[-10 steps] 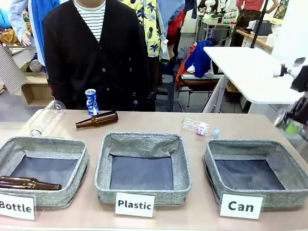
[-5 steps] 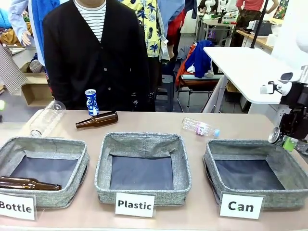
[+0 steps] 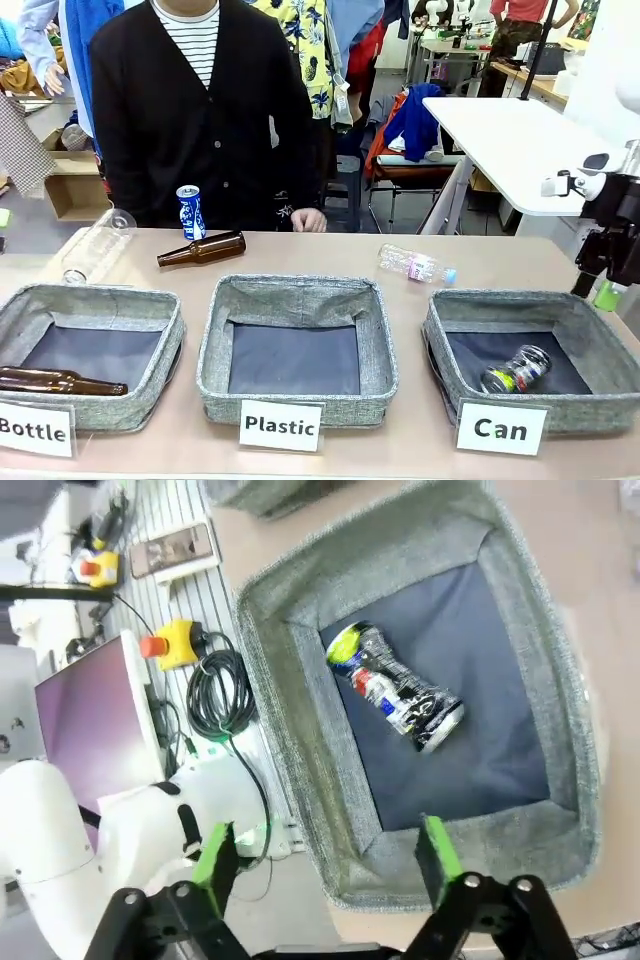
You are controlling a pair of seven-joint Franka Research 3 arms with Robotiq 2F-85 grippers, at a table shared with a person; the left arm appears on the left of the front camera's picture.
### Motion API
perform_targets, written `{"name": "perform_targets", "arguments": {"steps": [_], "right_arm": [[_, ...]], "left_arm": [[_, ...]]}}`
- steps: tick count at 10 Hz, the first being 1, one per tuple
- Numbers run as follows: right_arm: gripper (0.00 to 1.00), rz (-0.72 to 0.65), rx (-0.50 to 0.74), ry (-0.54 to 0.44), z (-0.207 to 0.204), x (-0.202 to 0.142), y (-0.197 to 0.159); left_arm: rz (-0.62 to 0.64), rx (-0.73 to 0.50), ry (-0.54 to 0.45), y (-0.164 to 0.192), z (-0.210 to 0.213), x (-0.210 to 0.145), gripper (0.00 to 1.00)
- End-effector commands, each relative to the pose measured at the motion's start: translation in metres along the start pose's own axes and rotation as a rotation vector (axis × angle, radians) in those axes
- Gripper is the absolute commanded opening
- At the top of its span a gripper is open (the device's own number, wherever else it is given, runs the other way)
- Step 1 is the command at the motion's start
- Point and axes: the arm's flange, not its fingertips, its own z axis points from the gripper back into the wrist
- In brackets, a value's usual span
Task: Sort the can waste into the basket.
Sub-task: Pick up the can waste from the table and place it in the right Fabric basket.
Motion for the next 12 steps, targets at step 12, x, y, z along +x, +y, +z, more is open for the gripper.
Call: {"name": "perform_targets", "arguments": {"steps": [12], "right_arm": [[1.00,-0.582,0.760,-0.834,0.069,-0.049,-0.086]], "left_arm": [[0.011,-0.006,-0.001,-0.002,0.001,0.001,1.00]]}}
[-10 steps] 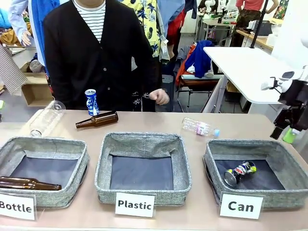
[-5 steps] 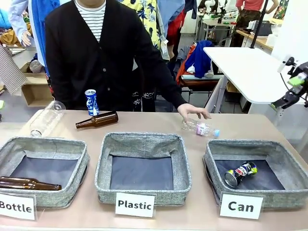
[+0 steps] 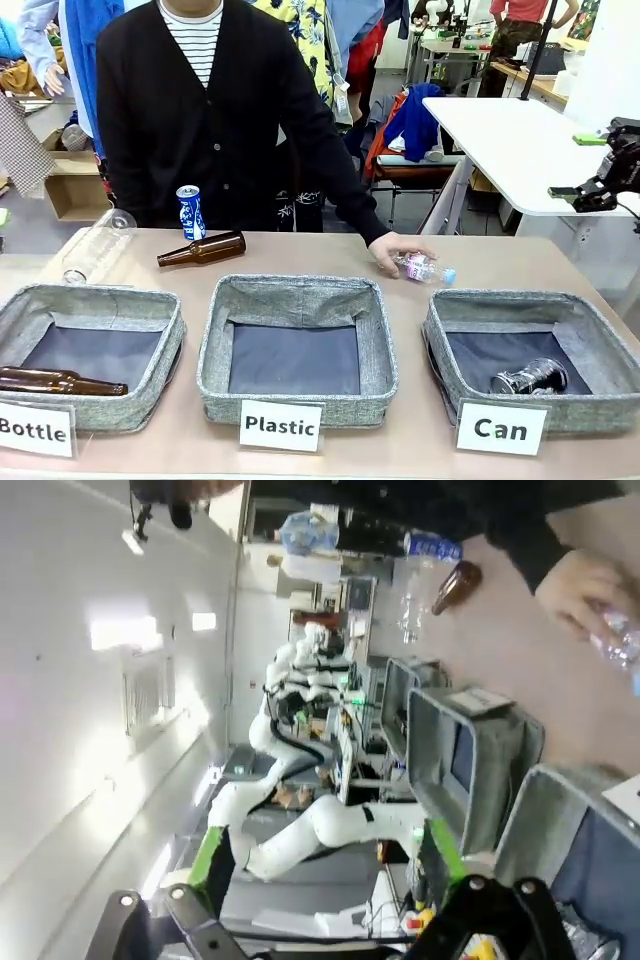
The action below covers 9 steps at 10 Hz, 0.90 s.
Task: Sort the can waste into the basket.
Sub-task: Pick up the can waste from the table and place it in the right Fabric basket.
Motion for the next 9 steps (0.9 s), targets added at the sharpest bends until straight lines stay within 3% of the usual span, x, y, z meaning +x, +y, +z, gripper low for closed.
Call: {"name": "perform_targets", "arguments": {"steps": [1,9], "right_arm": [[1.00,0.026,-0.016,0.126,0.0022,0.0023,0.0055],[1.00,0.026,-0.016,0.126,0.0022,0.0023,0.0055]], "left_arm": [[0.010,-0.003,0.000,-0.0023,0.0009,0.0009,1.00],[0.000,0.000,0.000,0.0000,0.0000,0.0000,1.00]]}}
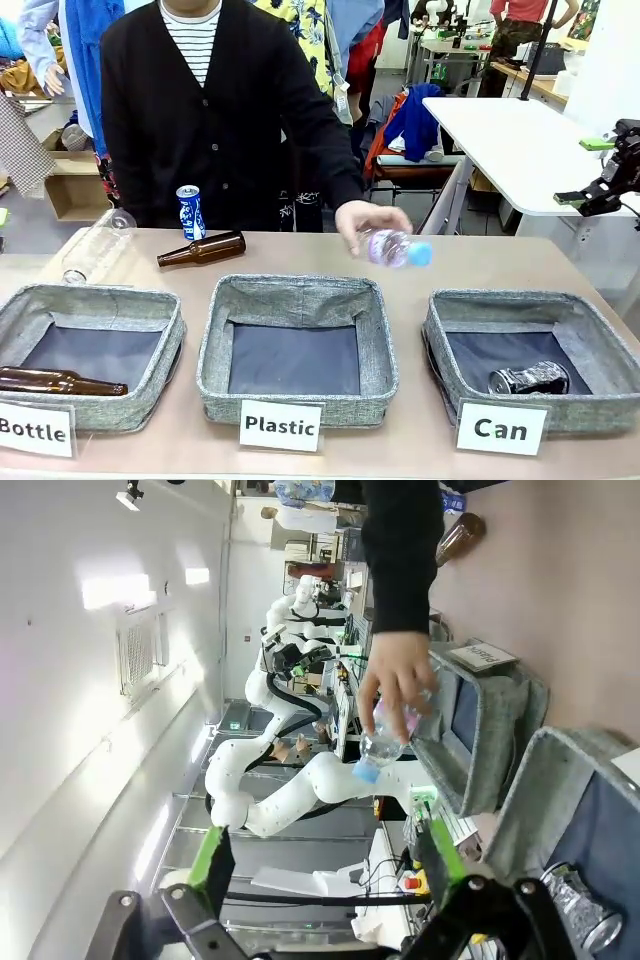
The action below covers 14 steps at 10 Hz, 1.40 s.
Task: Sort the can waste into the basket.
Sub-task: Pick up the can waste from the table and place it in the right Fabric basket.
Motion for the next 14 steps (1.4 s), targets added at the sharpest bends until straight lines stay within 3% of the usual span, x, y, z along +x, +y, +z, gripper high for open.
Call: {"name": "perform_targets", "arguments": {"steps": [1,3,5,7,9,10,12,13,14], "right_arm": [[1.00,0.026,-0.005,0.012,0.003,0.001,0.001],[1.00,0.026,-0.005,0.012,0.003,0.001,0.001],[1.00,0.026,-0.005,0.012,0.003,0.001,0.001],[1.00,0.026,-0.005,0.012,0.003,0.001,0.001],[1.00,0.026,-0.005,0.012,0.003,0.001,0.001],[1.00,0.026,-0.005,0.012,0.003,0.001,0.001],[1.00,0.026,-0.005,0.012,0.003,0.001,0.001],[1.00,0.026,-0.005,0.012,0.003,0.001,0.001],[1.00,0.026,-0.005,0.012,0.003,0.001,0.001]], "left_arm": [[-0.037,0.079,0.106,-0.019,-0.014,0.016,1.00],[-0.073,0.176,0.178,-0.026,-0.022,0.065,1.00],[-0.251,0.271,0.227,-0.016,-0.038,0.119,1.00],[-0.697,0.282,0.255,0.022,-0.077,0.173,1.00],[-0.746,0.198,0.179,0.067,-0.108,0.209,1.00],[-0.746,0.087,0.172,0.082,-0.115,0.224,1.00],[-0.640,-0.110,0.153,0.113,-0.123,0.252,1.00],[-0.762,0.152,0.166,0.086,-0.131,0.221,1.00],[-0.762,0.152,0.166,0.086,-0.131,0.221,1.00]]}}
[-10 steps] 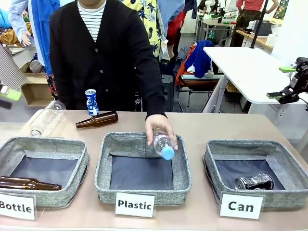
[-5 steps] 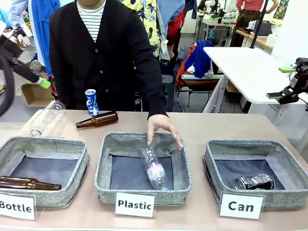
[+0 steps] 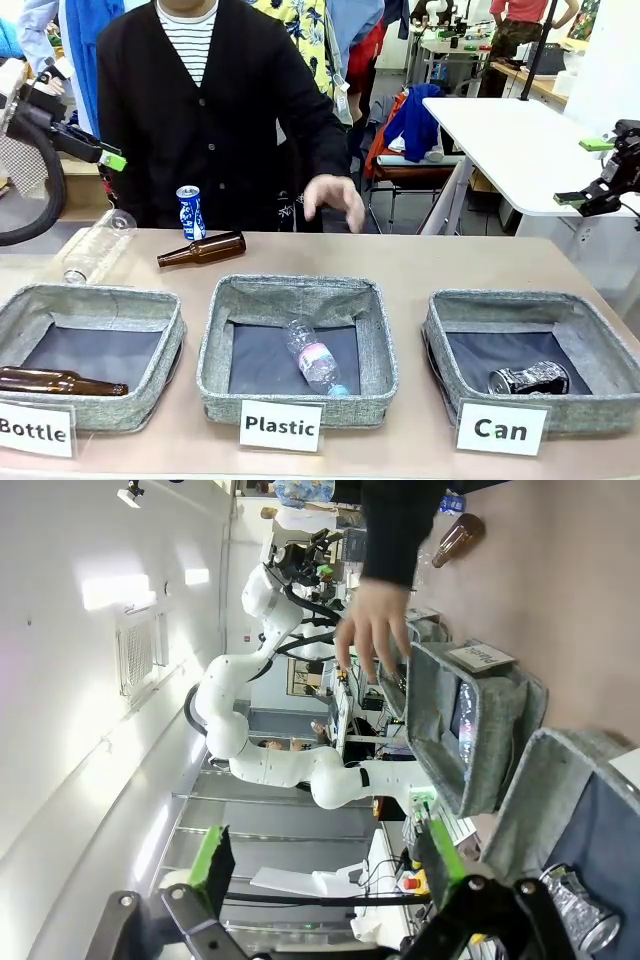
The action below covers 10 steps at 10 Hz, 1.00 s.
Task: Sort the can waste into the basket.
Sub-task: Pick up the can waste from the table and place it in the right Fabric basket.
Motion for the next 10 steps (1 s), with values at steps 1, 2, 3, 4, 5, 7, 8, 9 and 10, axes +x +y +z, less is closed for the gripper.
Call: {"name": "perform_targets", "arguments": {"steps": [1,2,3,4,5,7,8,9,10], "right_arm": [[1.00,0.024,-0.004,0.013,0.002,0.001,0.001],[1.00,0.024,-0.004,0.013,0.002,0.001,0.001],[1.00,0.024,-0.004,0.013,0.002,0.001,0.001],[1.00,0.024,-0.004,0.013,0.002,0.001,0.001],[1.00,0.024,-0.004,0.013,0.002,0.001,0.001],[1.00,0.024,-0.004,0.013,0.002,0.001,0.001],[1.00,0.024,-0.004,0.013,0.002,0.001,0.001],[1.00,0.024,-0.004,0.013,0.002,0.001,0.001],[1.00,0.024,-0.004,0.013,0.002,0.001,0.001]], "left_arm": [[-0.022,0.075,0.054,-0.022,-0.001,0.002,1.00],[0.000,0.000,0.000,0.000,0.000,0.000,1.00],[-0.141,0.002,0.038,-0.011,-0.016,-0.001,1.00],[-0.206,0.040,0.034,0.007,-0.033,-0.009,1.00],[-0.258,0.068,0.027,0.026,-0.045,-0.020,1.00],[-0.324,0.015,-0.031,0.039,-0.068,-0.052,1.00],[-0.297,-0.005,-0.046,0.048,-0.080,-0.059,1.00],[-0.277,0.031,-0.052,0.066,-0.091,-0.061,1.00],[-0.225,0.037,-0.059,0.086,-0.103,-0.064,1.00]]}}
